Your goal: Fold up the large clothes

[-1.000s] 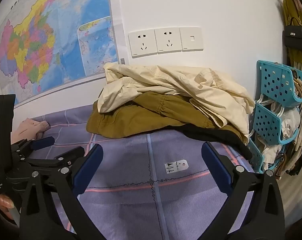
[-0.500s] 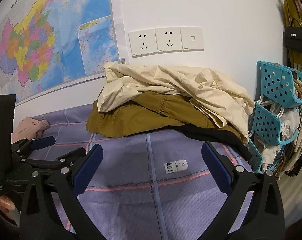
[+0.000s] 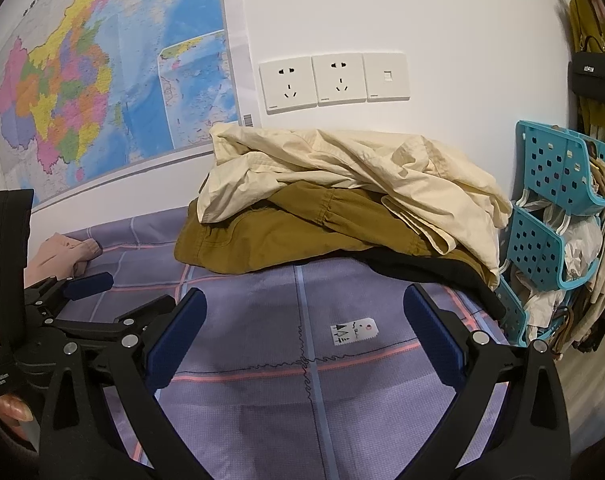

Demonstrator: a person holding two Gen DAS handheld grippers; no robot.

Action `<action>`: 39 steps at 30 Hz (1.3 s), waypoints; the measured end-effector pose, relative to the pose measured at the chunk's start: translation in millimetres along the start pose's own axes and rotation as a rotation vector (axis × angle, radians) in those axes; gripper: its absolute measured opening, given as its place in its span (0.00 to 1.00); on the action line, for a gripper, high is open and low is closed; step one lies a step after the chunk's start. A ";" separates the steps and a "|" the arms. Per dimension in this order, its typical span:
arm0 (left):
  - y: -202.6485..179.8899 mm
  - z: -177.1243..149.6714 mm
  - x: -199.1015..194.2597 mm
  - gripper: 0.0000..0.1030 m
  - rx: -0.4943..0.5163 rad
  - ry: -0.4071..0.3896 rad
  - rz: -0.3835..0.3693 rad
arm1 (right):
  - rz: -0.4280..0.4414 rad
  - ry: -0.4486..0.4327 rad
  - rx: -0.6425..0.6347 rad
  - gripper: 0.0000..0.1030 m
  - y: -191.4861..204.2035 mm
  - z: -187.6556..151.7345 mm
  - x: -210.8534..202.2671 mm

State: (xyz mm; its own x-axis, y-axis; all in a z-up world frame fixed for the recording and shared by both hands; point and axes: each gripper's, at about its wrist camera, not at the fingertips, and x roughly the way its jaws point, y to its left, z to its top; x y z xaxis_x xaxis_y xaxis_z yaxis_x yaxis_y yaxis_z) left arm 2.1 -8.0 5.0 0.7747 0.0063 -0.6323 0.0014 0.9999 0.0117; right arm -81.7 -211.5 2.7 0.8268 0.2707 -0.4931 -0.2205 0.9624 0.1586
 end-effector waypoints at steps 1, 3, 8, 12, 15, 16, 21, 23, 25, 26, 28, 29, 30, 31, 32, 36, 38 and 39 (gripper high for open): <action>-0.2 0.3 -0.1 0.93 0.000 0.000 0.000 | -0.002 0.000 -0.001 0.95 0.4 0.5 0.0; -0.4 0.5 -0.4 0.93 0.001 -0.002 -0.002 | 0.002 0.000 -0.003 0.95 0.4 0.5 0.1; -0.8 1.0 -1.5 0.93 0.001 -0.005 -0.005 | 0.002 0.002 -0.004 0.95 0.8 1.2 0.2; -1.6 0.4 -1.8 0.93 0.000 -0.006 -0.006 | 0.001 0.000 -0.006 0.95 0.5 1.6 0.1; -1.8 0.2 -1.6 0.93 -0.001 -0.004 -0.008 | 0.001 -0.002 -0.012 0.95 0.7 3.5 0.2; -2.3 0.9 -1.0 0.93 0.000 -0.003 -0.006 | -0.001 -0.003 -0.017 0.95 0.7 4.6 0.7; -1.8 4.8 5.6 0.93 -0.009 0.014 -0.008 | 0.007 0.000 -0.038 0.95 1.3 11.1 6.4; -0.1 8.3 10.8 0.93 -0.015 0.026 -0.016 | 0.006 -0.001 -0.059 0.95 2.8 14.8 9.2; 2.6 13.1 17.1 0.93 -0.033 0.039 -0.033 | 0.011 -0.005 -0.075 0.95 3.5 19.5 12.0; 4.8 16.1 20.8 0.93 -0.047 0.046 -0.039 | 0.016 -0.007 -0.080 0.95 3.1 22.8 13.8; 8.4 20.9 26.0 0.93 -0.070 0.047 -0.039 | 0.015 -0.011 -0.096 0.95 2.5 29.4 19.0; 9.6 23.9 28.8 0.93 -0.076 0.046 -0.040 | 0.013 -0.009 -0.111 0.95 2.6 33.6 23.2; 11.0 26.1 30.9 0.93 -0.081 0.047 -0.039 | 0.008 -0.011 -0.127 0.95 2.8 38.1 27.7; 12.6 29.5 34.4 0.93 -0.090 0.048 -0.036 | 0.005 -0.013 -0.151 0.95 3.3 42.8 32.9; 13.7 32.6 38.1 0.93 -0.095 0.050 -0.035 | -0.001 -0.013 -0.168 0.95 3.7 46.8 37.3; 16.3 41.9 52.1 0.93 -0.100 0.057 -0.012 | 0.009 -0.009 -0.221 0.95 2.0 75.4 66.8; 18.2 44.9 57.3 0.93 -0.105 0.055 0.000 | 0.013 0.006 -0.258 0.95 6.2 94.3 92.5; 18.9 46.6 61.2 0.93 -0.106 0.057 0.007 | 0.006 0.013 -0.287 0.95 10.8 101.0 103.8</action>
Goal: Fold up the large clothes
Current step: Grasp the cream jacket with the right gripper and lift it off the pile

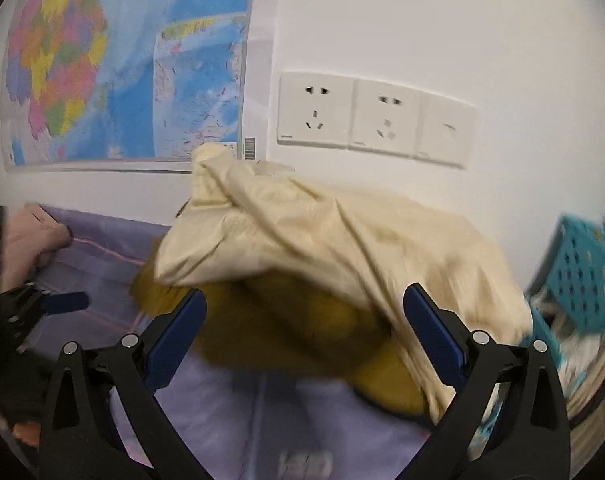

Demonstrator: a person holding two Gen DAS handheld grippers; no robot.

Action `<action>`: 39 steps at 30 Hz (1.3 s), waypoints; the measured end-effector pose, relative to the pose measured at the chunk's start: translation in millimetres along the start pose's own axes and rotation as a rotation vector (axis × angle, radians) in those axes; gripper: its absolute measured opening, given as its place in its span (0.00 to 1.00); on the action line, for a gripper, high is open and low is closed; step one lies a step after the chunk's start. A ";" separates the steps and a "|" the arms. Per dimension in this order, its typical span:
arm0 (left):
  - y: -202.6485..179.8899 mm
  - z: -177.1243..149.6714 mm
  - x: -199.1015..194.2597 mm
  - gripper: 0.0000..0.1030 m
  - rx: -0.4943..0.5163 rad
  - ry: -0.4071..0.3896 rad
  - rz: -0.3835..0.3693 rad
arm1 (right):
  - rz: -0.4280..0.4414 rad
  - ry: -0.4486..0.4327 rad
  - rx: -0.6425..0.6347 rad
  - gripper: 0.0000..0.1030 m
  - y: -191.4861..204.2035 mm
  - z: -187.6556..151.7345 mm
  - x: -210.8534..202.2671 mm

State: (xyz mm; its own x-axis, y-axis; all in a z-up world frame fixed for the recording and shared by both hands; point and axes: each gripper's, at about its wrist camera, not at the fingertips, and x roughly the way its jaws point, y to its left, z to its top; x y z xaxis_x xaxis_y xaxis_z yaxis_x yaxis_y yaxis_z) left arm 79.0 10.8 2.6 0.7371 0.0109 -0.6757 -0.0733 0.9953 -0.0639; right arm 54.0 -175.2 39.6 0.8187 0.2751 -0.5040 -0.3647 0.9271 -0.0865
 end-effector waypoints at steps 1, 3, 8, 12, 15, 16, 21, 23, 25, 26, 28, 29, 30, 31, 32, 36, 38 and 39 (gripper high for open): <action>0.7 1.5 3.0 0.93 -0.003 0.002 0.006 | 0.000 0.009 -0.034 0.95 3.1 7.4 12.1; 2.6 3.9 10.0 0.93 -0.006 0.009 0.015 | -0.011 0.016 -0.120 0.94 11.4 20.8 39.4; 8.6 8.8 27.5 0.93 -0.006 0.032 0.033 | 0.005 0.097 -0.224 0.74 15.6 34.0 93.2; 13.9 12.1 42.3 0.93 0.000 0.039 0.035 | 0.149 0.133 -0.209 0.19 2.4 42.0 88.0; 14.9 14.0 49.7 0.93 0.010 0.029 0.029 | 0.158 0.097 -0.193 0.09 -13.0 50.9 59.1; 14.4 15.1 51.3 0.93 0.012 0.024 0.026 | 0.191 0.074 -0.138 0.08 -27.6 56.9 42.3; 6.1 23.6 56.6 0.93 0.027 -0.030 -0.022 | 0.192 0.005 -0.050 0.11 -65.3 69.1 2.4; 1.9 30.4 61.2 0.93 0.038 -0.057 -0.013 | 0.162 0.037 -0.099 0.34 -63.1 64.2 9.8; 1.7 36.5 67.1 0.93 0.036 -0.063 -0.010 | 0.113 0.077 -0.165 0.65 -45.7 57.6 29.6; 2.8 39.3 69.9 0.93 0.034 -0.066 -0.001 | 0.093 0.087 -0.207 0.63 -37.0 55.1 38.7; 6.2 44.6 75.9 0.93 0.023 -0.066 0.011 | 0.105 0.105 -0.251 0.60 -27.1 50.1 53.8; 8.4 46.7 78.3 0.93 0.016 -0.062 0.013 | 0.106 0.112 -0.270 0.57 -21.2 49.2 62.0; 11.9 48.5 80.6 0.93 0.004 -0.063 0.010 | 0.108 0.120 -0.277 0.29 -17.5 50.1 67.3; 12.0 49.0 81.1 0.93 0.001 -0.061 0.006 | 0.141 0.138 -0.271 0.15 -15.5 51.9 73.8; 13.3 49.8 82.5 0.93 0.001 -0.059 0.004 | 0.156 0.145 -0.250 0.11 -16.3 55.7 76.1; 20.0 44.0 80.0 0.93 0.016 -0.091 -0.033 | 0.156 0.000 -0.122 0.06 -46.1 87.7 30.6; 17.9 43.9 78.9 0.93 0.021 -0.118 -0.072 | 0.146 -0.087 -0.039 0.05 -70.9 106.5 -6.5; 15.1 42.9 76.3 0.93 0.026 -0.129 -0.091 | 0.142 -0.107 -0.011 0.05 -79.9 112.7 -17.8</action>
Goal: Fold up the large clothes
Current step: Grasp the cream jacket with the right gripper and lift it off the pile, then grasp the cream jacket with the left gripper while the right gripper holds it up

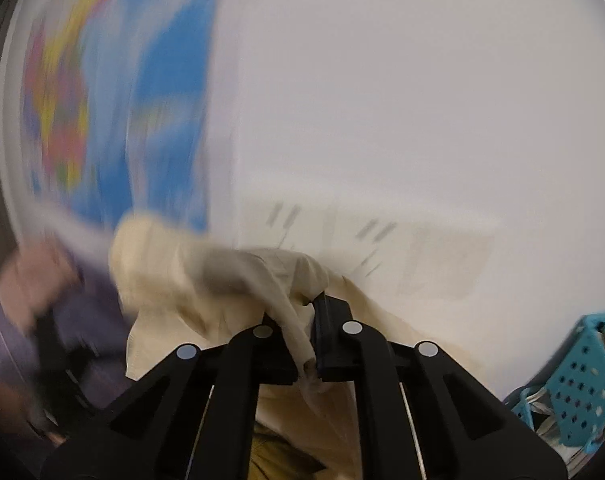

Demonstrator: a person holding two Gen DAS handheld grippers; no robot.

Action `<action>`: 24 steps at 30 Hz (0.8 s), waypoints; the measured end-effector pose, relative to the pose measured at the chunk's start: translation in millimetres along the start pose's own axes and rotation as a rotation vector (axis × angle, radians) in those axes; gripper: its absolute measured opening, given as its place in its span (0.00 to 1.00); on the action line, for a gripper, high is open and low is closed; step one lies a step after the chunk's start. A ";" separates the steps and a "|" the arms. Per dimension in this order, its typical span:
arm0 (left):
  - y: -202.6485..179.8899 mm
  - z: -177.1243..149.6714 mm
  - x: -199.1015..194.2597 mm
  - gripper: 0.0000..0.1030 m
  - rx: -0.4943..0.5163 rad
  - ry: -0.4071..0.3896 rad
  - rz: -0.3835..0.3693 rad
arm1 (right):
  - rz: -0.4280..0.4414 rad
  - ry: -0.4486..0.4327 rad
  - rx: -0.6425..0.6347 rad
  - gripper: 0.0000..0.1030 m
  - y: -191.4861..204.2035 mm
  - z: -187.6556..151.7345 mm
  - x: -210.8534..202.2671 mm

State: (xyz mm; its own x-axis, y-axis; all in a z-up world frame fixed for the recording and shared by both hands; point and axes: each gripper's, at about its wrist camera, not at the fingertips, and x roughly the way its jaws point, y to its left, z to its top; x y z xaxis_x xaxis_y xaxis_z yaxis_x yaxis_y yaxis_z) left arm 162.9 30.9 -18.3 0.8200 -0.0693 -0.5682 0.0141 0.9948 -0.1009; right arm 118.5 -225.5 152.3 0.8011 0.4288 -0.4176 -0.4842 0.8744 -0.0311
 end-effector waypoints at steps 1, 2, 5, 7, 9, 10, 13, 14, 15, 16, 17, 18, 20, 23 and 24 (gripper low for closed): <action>-5.6 3.2 -0.5 0.93 0.014 -0.019 -0.036 | -0.029 -0.042 0.035 0.05 -13.9 12.1 -23.4; -10.2 6.0 -1.2 0.93 0.028 -0.041 -0.053 | -0.043 -0.072 0.048 0.05 -22.3 17.5 -38.8; -30.3 23.4 -1.7 0.93 0.077 -0.122 -0.115 | -0.050 -0.127 0.096 0.05 -49.3 32.7 -78.2; -46.2 40.7 -0.7 0.93 0.089 -0.162 -0.196 | -0.062 -0.155 0.081 0.05 -51.5 38.5 -98.5; -62.1 55.7 0.9 0.93 0.132 -0.219 -0.241 | -0.059 -0.176 0.072 0.05 -48.7 41.5 -114.9; -72.5 63.8 1.9 0.93 0.161 -0.260 -0.255 | -0.063 -0.183 0.067 0.05 -43.8 41.1 -116.8; -94.3 77.9 5.8 0.93 0.187 -0.342 -0.321 | -0.056 -0.203 0.076 0.05 -47.8 42.8 -133.9; -102.0 80.8 7.4 0.93 0.199 -0.361 -0.372 | -0.056 -0.211 0.079 0.05 -50.0 42.7 -139.7; -112.5 83.3 9.9 0.92 0.233 -0.380 -0.414 | -0.043 -0.213 0.081 0.04 -52.5 41.9 -144.5; -121.7 84.3 12.6 0.77 0.262 -0.398 -0.417 | -0.054 -0.219 0.082 0.04 -54.0 42.8 -148.8; -131.7 86.2 17.6 0.49 0.296 -0.401 -0.404 | -0.064 -0.223 0.080 0.04 -55.8 41.8 -153.7; -141.7 91.1 26.5 0.27 0.320 -0.376 -0.405 | -0.069 -0.224 0.079 0.04 -60.5 39.6 -160.3; -149.6 101.9 34.6 0.01 0.330 -0.341 -0.386 | -0.075 -0.231 0.101 0.04 -66.0 38.8 -171.1; -138.7 131.9 20.7 0.00 0.251 -0.372 -0.401 | -0.123 -0.263 0.098 0.04 -71.3 41.5 -203.5; -136.7 140.1 12.8 0.00 0.247 -0.390 -0.405 | -0.134 -0.295 0.111 0.04 -73.3 45.1 -221.0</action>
State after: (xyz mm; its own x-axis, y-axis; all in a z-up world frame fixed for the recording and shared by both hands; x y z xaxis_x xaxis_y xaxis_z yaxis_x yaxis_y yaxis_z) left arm 251.6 -95.5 102.6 0.8700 -0.4594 -0.1789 0.4623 0.8863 -0.0280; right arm -7.2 -374.1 287.8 0.9300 0.3417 -0.1352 -0.3398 0.9397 0.0377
